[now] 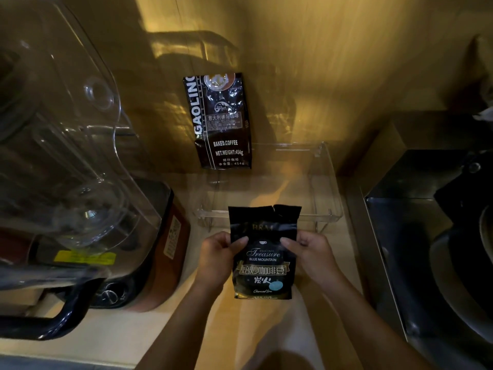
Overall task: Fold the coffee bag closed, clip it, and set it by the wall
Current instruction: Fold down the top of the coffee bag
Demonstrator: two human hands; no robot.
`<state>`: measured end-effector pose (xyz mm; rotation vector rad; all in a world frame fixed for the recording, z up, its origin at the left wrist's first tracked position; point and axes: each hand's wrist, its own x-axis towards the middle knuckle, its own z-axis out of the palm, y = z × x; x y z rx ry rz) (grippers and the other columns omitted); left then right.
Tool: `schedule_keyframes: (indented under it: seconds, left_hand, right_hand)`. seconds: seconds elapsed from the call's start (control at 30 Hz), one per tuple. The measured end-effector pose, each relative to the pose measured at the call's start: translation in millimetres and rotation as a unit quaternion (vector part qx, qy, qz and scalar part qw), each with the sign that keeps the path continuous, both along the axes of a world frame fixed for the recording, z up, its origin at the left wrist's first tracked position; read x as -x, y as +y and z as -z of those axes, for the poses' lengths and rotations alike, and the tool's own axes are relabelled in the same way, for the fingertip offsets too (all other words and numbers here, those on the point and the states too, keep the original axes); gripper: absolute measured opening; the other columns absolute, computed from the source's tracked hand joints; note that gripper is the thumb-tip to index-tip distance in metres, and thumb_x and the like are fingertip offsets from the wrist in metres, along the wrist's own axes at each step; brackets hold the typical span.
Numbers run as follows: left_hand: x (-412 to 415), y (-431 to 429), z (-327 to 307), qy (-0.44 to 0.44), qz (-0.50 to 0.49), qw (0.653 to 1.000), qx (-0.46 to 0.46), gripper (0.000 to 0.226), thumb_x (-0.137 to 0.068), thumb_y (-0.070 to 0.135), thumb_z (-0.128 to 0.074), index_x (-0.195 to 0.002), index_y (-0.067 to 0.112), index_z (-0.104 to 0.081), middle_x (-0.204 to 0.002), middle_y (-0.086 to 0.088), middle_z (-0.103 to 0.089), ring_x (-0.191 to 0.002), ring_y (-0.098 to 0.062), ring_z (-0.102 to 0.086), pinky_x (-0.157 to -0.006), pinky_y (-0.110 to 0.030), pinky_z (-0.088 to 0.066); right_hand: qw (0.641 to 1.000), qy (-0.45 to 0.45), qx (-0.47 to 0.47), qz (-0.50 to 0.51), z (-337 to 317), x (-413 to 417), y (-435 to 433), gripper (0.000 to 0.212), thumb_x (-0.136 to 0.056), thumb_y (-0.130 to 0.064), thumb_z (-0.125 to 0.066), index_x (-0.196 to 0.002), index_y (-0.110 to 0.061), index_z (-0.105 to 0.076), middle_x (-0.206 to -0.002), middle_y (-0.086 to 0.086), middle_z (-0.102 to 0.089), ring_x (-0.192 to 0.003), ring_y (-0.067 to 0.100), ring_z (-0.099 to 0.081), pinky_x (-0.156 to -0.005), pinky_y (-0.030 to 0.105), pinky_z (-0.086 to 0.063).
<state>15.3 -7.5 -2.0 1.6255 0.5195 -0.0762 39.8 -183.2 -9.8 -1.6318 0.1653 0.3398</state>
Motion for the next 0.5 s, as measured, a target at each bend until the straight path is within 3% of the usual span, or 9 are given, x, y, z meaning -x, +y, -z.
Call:
schedule_keyframes:
  seconds: [0.07,0.13,0.23,0.3,0.37,0.43,0.5]
  left_hand:
    - [1.9,9.3,-5.5,-0.008,0.048,0.998,0.027,0.021,-0.086,0.006,-0.054,-0.067,-0.001,-0.053,-0.071,-0.018,-0.052,-0.07,-0.028,-0.048,-0.066,-0.035,-0.041]
    - [5.4,20.3,-8.6,-0.003,0.088,0.993,0.079,0.019,-0.091,0.005,-0.042,-0.081,-0.004,-0.055,-0.078,-0.016,-0.053,-0.075,-0.027,-0.049,-0.07,-0.036,-0.044]
    - [7.0,30.4,-6.5,0.012,0.084,0.991,0.108,0.024,-0.085,-0.016,-0.037,-0.104,-0.007,-0.05,-0.089,-0.02,-0.055,-0.08,-0.031,-0.055,-0.069,-0.038,-0.051]
    - [5.5,28.9,-2.6,0.017,0.092,0.994,0.063,0.032,-0.078,-0.025,-0.038,-0.099,-0.007,-0.054,-0.096,-0.026,-0.054,-0.083,-0.034,-0.057,-0.061,-0.038,-0.055]
    - [3.9,23.2,-1.6,-0.004,0.119,0.993,-0.003,0.018,-0.076,-0.023,-0.048,-0.087,-0.014,-0.059,-0.102,-0.037,-0.055,-0.08,-0.033,-0.057,-0.058,-0.036,-0.054]
    - [2.2,21.4,1.6,-0.048,0.123,0.991,-0.036,0.017,-0.071,-0.021,-0.057,-0.087,-0.017,-0.062,-0.107,-0.037,-0.055,-0.086,-0.028,-0.055,-0.074,-0.042,-0.051]
    - [1.1,23.5,5.9,-0.08,0.127,0.988,-0.019,0.027,-0.068,-0.02,-0.06,-0.094,-0.013,-0.063,-0.11,-0.026,-0.058,-0.095,-0.02,-0.058,-0.087,-0.042,-0.05]
  right_hand:
    - [0.999,0.005,-0.044,-0.016,-2.6,0.8,-10.4,0.022,-0.082,-0.004,-0.058,-0.06,-0.005,-0.057,-0.057,0.01,-0.062,-0.054,0.022,-0.057,-0.054,0.027,-0.045]
    - [0.987,0.039,-0.154,-0.04,-3.9,3.1,-23.4,0.013,-0.083,-0.007,-0.053,-0.076,-0.007,-0.064,-0.057,0.0,-0.068,-0.053,0.011,-0.062,-0.048,0.018,-0.048]
    - [0.959,0.094,-0.26,-0.062,-0.1,1.4,-38.0,0.022,-0.074,-0.005,-0.052,-0.095,-0.007,-0.059,-0.065,0.004,-0.069,-0.058,0.017,-0.062,-0.053,0.025,-0.051]
    - [0.968,0.101,-0.21,-0.089,2.1,0.1,-38.9,0.033,-0.075,0.007,-0.053,-0.1,-0.014,-0.058,-0.069,0.004,-0.07,-0.058,0.02,-0.063,-0.051,0.03,-0.051]
    - [0.981,0.086,-0.136,-0.111,2.1,-0.7,-33.4,0.032,-0.077,0.007,-0.057,-0.101,-0.014,-0.062,-0.077,0.004,-0.072,-0.059,0.017,-0.066,-0.046,0.025,-0.051]
    - [0.989,0.047,-0.093,-0.104,2.9,-2.4,-25.5,0.026,-0.074,0.007,-0.061,-0.097,-0.004,-0.066,-0.087,0.009,-0.068,-0.066,0.013,-0.066,-0.049,0.019,-0.05]
    - [0.994,0.008,-0.071,-0.086,4.5,-5.3,-19.2,0.027,-0.071,0.012,-0.062,-0.093,-0.002,-0.067,-0.096,0.009,-0.059,-0.078,0.012,-0.064,-0.061,0.015,-0.052]
